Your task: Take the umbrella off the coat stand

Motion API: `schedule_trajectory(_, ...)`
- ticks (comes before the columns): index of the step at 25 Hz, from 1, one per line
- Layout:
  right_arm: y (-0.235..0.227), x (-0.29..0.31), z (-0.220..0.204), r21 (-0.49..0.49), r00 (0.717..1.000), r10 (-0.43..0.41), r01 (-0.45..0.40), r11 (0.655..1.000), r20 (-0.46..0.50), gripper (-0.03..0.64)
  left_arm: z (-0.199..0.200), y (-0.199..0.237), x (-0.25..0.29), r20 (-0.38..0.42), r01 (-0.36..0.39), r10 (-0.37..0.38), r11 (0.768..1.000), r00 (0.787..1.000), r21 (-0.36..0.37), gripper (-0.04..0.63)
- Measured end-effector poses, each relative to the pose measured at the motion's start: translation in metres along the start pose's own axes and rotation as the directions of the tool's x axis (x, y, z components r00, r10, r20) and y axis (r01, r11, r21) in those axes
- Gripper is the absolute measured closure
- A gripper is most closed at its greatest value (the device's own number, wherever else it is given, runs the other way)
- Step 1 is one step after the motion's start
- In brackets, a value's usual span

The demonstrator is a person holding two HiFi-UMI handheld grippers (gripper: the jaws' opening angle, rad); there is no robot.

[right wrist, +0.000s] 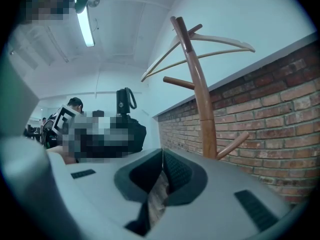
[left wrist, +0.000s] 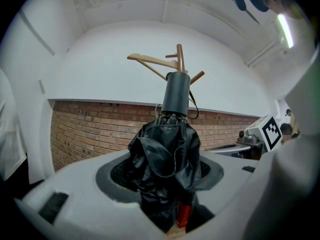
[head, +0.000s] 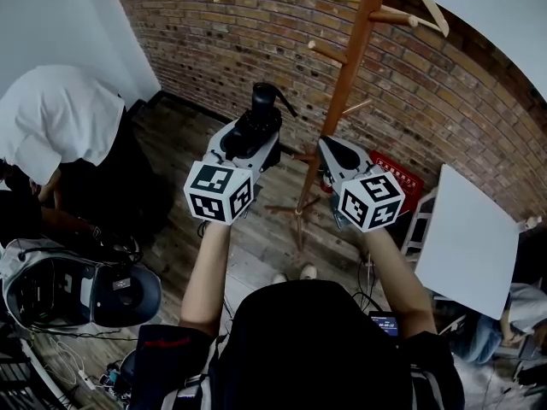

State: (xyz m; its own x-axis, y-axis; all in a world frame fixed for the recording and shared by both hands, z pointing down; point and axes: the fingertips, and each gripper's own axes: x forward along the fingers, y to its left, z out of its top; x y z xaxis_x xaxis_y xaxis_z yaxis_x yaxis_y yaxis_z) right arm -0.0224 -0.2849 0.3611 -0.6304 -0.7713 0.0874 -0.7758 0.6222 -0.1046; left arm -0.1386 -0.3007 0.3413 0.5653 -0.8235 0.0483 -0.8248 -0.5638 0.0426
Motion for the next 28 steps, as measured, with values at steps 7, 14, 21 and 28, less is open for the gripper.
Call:
schedule_trajectory(7, 0.017, -0.011, -0.012, 0.008, 1.000, -0.016, 0.016, 1.000, 0.002, 0.588, -0.030, -0.019, -0.016, -0.045, 0.041, -0.041, 0.999, 0.998, -0.005, 0.328)
schedule_trajectory(14, 0.020, -0.028, -0.011, 0.003, 0.999, -0.042, 0.042, 0.999, 0.020, 0.588, -0.042, -0.040, -0.023, -0.057, 0.084, -0.084, 0.996, 0.995, -0.007, 0.328)
schedule_trajectory(21, 0.015, -0.057, -0.010, -0.006, 0.997, -0.065, 0.065, 0.998, 0.036, 0.588, -0.049, -0.069, -0.024, -0.049, 0.108, -0.108, 0.994, 0.993, -0.017, 0.328)
schedule_trajectory(28, 0.008, -0.099, -0.008, -0.003, 0.997, -0.069, 0.069, 0.998, 0.029, 0.588, -0.050, -0.112, -0.029, -0.058, 0.115, -0.116, 0.993, 0.992, -0.028, 0.328)
